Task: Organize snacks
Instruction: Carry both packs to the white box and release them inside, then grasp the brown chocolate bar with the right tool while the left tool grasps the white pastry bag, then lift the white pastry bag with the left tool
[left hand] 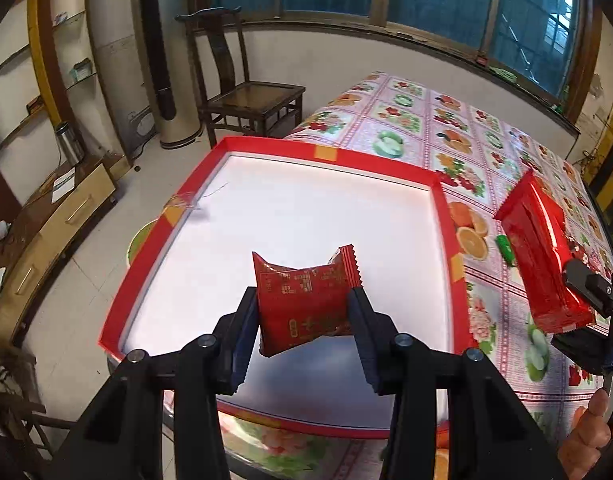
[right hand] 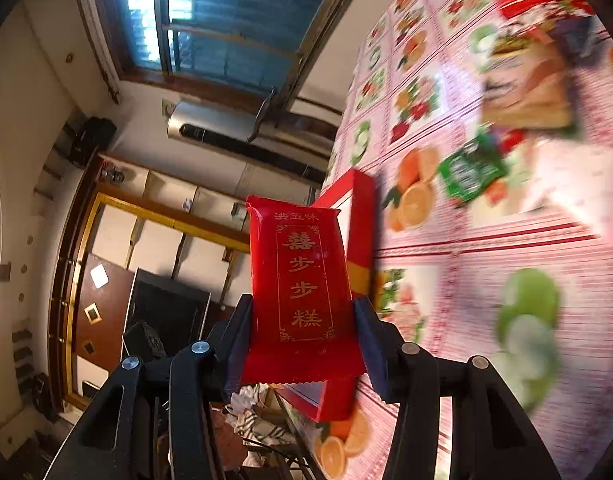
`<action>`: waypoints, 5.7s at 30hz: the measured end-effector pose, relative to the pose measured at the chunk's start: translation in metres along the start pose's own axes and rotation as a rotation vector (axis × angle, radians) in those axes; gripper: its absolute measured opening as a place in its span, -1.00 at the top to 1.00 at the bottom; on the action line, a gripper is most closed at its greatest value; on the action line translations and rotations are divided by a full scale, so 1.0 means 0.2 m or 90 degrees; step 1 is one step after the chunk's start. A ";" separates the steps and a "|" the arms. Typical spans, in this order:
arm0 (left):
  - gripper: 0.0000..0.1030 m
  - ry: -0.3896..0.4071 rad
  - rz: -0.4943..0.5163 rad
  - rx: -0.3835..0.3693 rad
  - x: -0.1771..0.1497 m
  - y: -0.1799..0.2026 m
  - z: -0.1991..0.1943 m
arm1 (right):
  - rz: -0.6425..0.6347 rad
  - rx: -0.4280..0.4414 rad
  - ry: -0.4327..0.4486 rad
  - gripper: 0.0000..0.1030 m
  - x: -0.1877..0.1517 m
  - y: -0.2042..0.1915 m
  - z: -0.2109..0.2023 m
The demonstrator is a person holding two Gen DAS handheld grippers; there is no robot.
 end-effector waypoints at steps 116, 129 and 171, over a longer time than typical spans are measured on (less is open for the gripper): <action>0.02 -0.109 0.073 -0.156 -0.35 1.50 0.03 | -0.054 -0.377 0.131 0.42 0.45 0.59 -0.88; 0.55 -0.055 0.073 -0.188 -0.33 1.52 -0.01 | -0.047 -0.377 0.129 0.42 0.45 0.60 -0.89; 0.76 0.028 0.153 -0.252 -0.31 1.68 -0.22 | -0.094 -0.326 0.115 0.42 0.43 0.49 -0.81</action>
Point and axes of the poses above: each gripper's, at about its wrist camera, not at the fingertips, and z roughly the way its jaws point, y to its right, x to its top, the point moved 9 cm from there along z, roughly the way its jaws point, and after that the axes turned 5 degrees about x, right-handed, at the moved point
